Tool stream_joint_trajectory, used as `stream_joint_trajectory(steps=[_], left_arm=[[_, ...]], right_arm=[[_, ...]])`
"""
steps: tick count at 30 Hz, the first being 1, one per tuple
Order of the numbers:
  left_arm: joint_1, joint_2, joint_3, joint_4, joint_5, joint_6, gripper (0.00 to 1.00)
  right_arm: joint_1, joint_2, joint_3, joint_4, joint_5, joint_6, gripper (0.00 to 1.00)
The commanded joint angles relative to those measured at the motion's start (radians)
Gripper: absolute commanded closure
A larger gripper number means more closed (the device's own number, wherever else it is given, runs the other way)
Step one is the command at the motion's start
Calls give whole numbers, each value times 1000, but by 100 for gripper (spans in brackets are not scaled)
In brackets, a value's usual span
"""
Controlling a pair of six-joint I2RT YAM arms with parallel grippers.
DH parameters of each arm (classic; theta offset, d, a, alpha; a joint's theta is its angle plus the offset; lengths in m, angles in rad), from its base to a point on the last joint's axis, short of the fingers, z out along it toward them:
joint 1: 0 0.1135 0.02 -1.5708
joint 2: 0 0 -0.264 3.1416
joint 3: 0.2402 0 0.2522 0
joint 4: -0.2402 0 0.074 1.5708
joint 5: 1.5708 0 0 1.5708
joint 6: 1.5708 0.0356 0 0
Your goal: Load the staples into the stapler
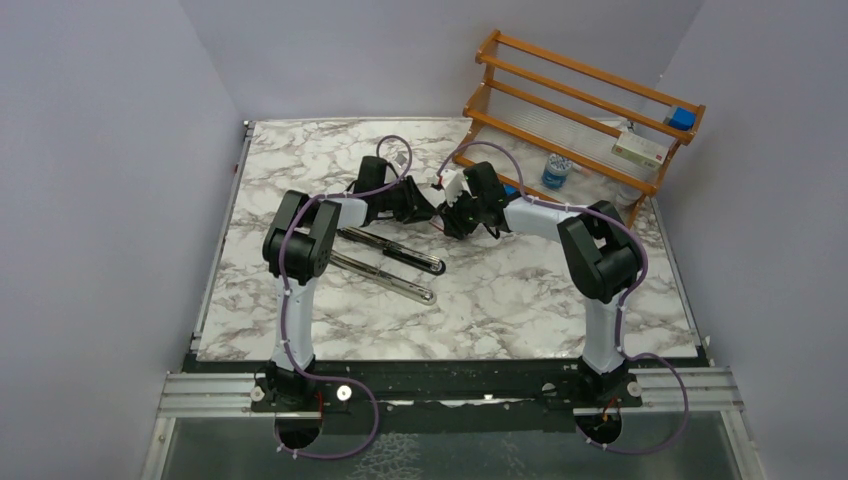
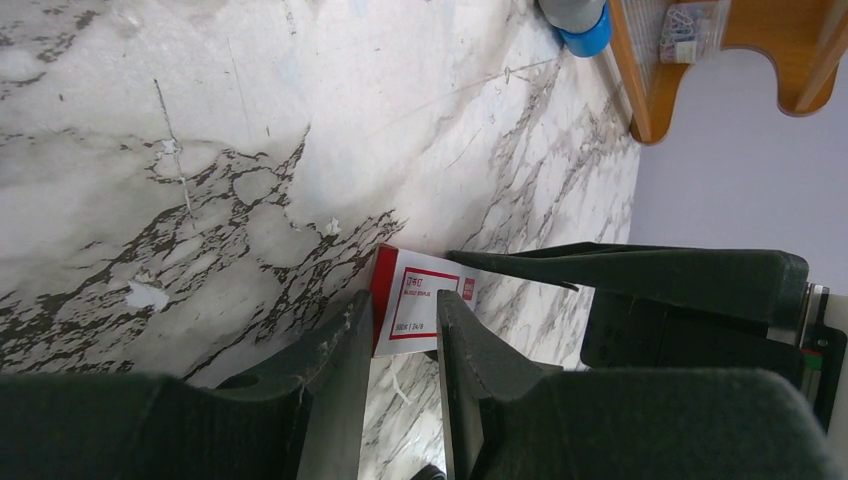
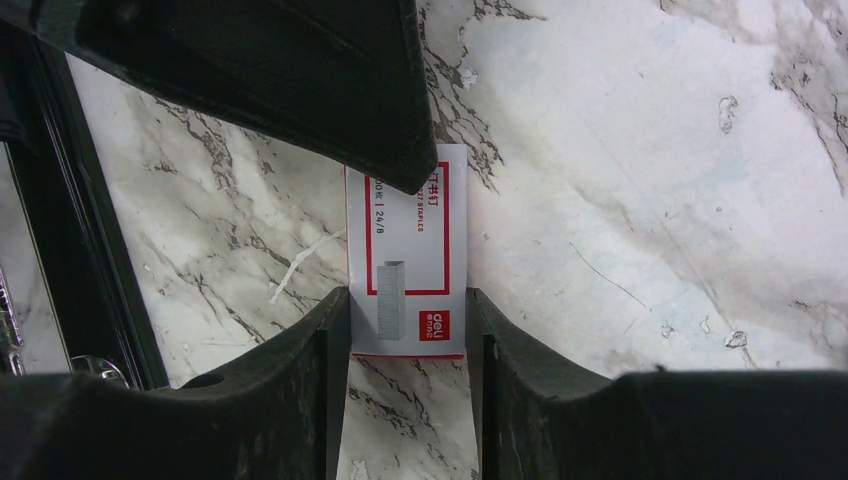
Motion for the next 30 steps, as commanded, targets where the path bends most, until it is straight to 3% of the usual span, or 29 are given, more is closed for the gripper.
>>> stream_joint_trajectory(steps=[1,30], left_arm=[[0,21,3,33,40,-9,68],[-59,48,-10,43,106,-26,69]], right_arm=[[6,48,-12,-97,1,-23,56],[6,56,5,-101,-20,-17,56]])
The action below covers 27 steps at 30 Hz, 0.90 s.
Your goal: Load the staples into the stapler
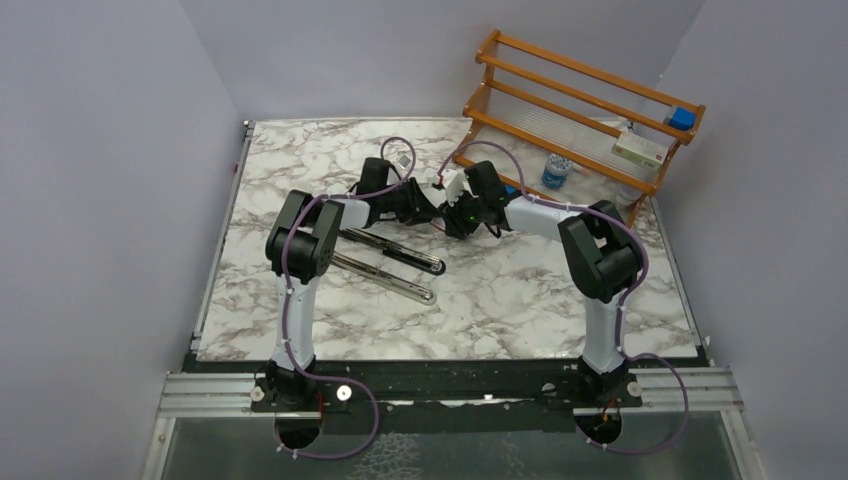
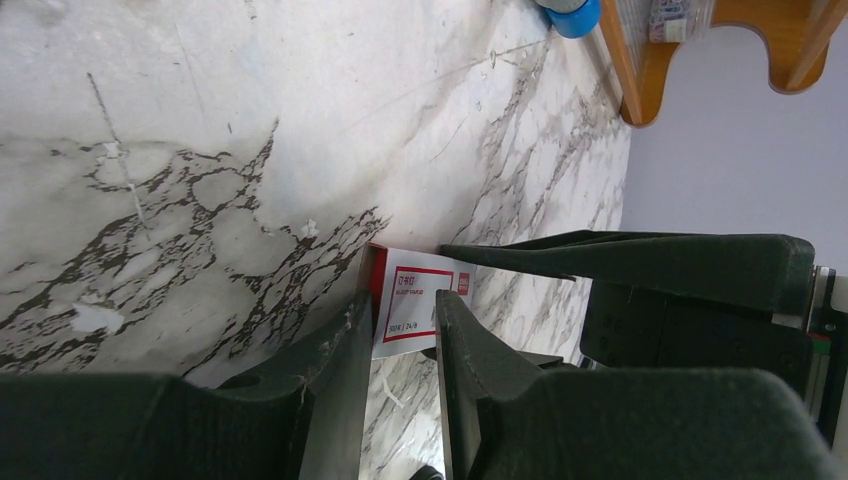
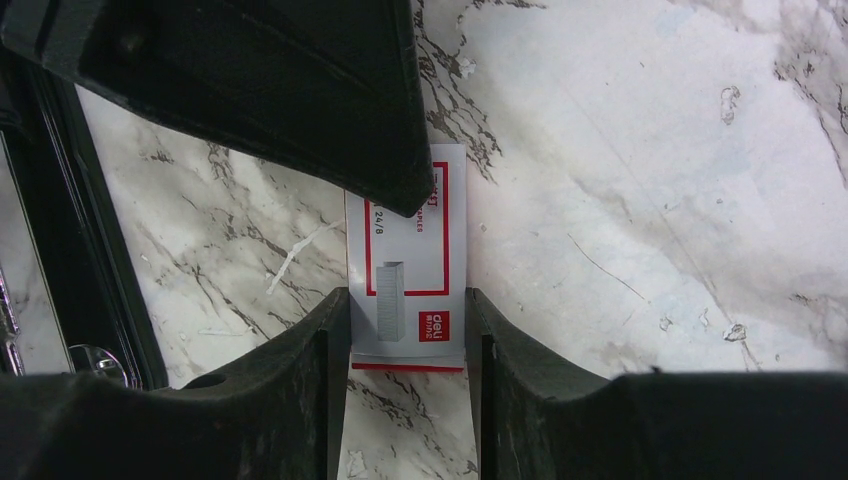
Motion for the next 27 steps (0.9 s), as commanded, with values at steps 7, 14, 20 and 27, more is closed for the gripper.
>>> stream_joint_trajectory(steps=[7,14,20,27], left_arm=[[-67,28,-22,8,65,-5,69],[-85,36,-24,7,76,-3,70],[-88,39,-22,-11,98,5,69],[-89,28,-33,-34,99,24,68]], right_arm=[[6,55,-3,-76,-11,-8,56],[6,58,-2,-70,-14,-7,54],[6,59,2,-67,-15,-10,52],[6,62,6,-63,-20,-11,52]])
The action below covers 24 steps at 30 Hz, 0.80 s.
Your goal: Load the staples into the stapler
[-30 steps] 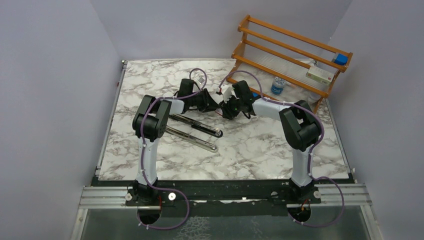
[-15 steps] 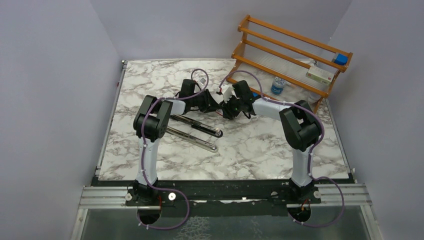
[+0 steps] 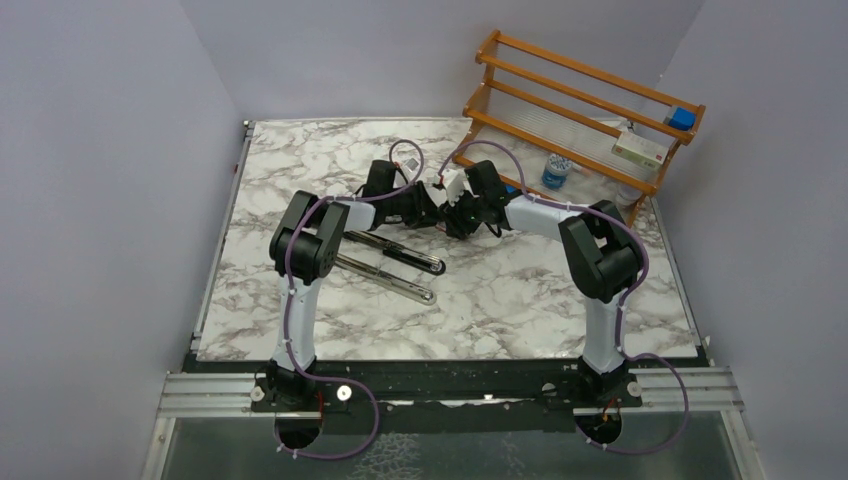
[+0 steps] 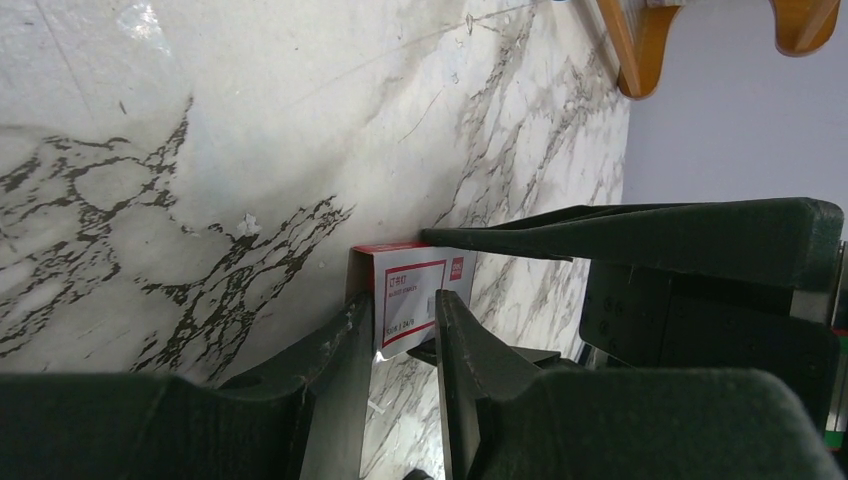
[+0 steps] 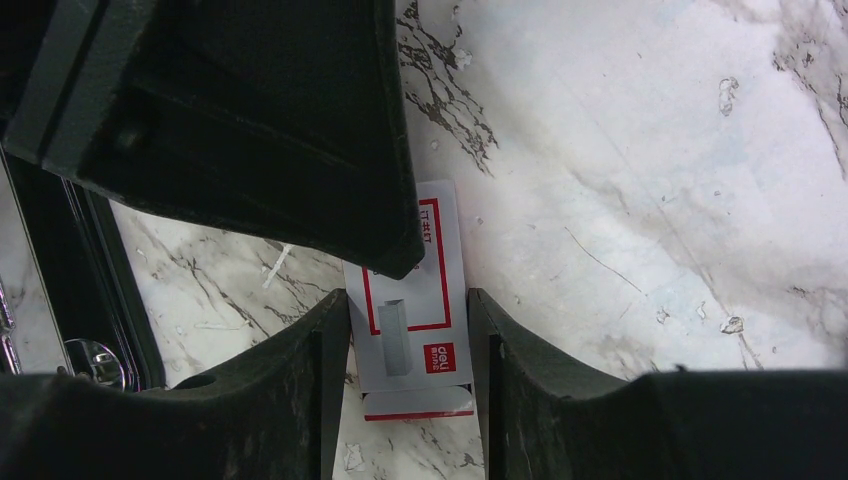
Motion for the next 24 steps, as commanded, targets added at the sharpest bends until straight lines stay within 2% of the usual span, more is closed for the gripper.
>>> stream_joint_trajectory(steps=[1,7,16,24], left_arm=[[-50,22,-29,-49,87,16,68],[-52,28,-38,-39,92,8,68],[-49,33,-43,-31,87,-3,84],[-38,28,-56,-13,85,-17,89]], right_arm=[[7,63,1,-46,-16,-12,52],[7,70,9,-51,-16,-14,55],[7,68,8,-52,-17,-13,55],[7,66,5,-53,-12,-11,52]])
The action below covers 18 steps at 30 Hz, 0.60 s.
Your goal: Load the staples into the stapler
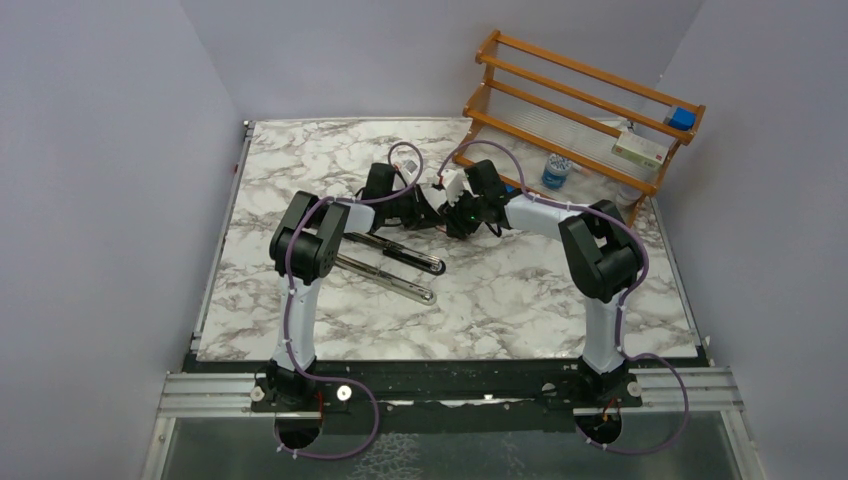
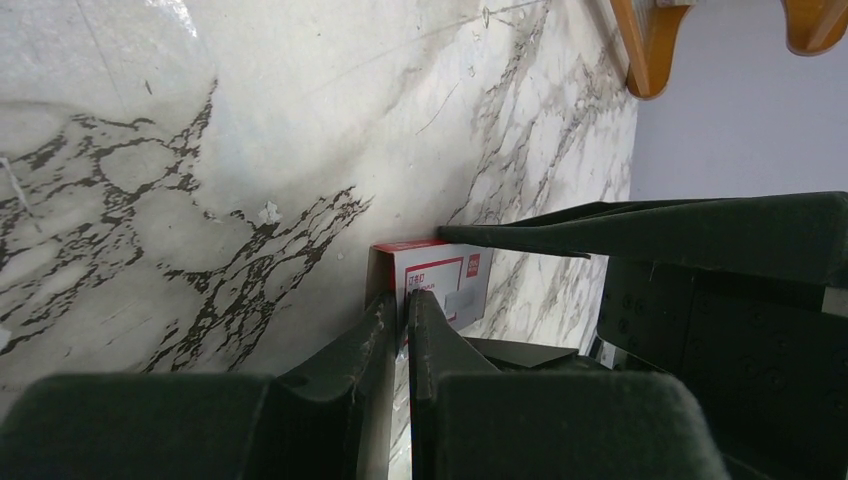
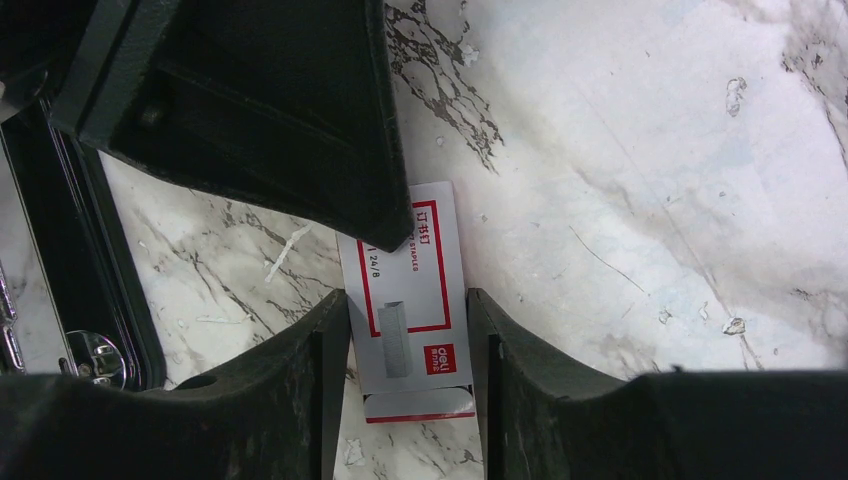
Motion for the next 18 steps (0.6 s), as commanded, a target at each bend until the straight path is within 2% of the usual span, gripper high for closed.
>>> stream_joint_trajectory(steps=[1,10,18], left_arm=[[-35,28,-32,-36,90,-23,90],[-15,28,-38,-17,97,-30,93],[-2,6,-57,7,76,-34,96]], right_arm=[[8,59,-9,-25,-4,0,51],[5,-93,-117,130,42,82,33],[-33,-267,-269,268,198,360,29]])
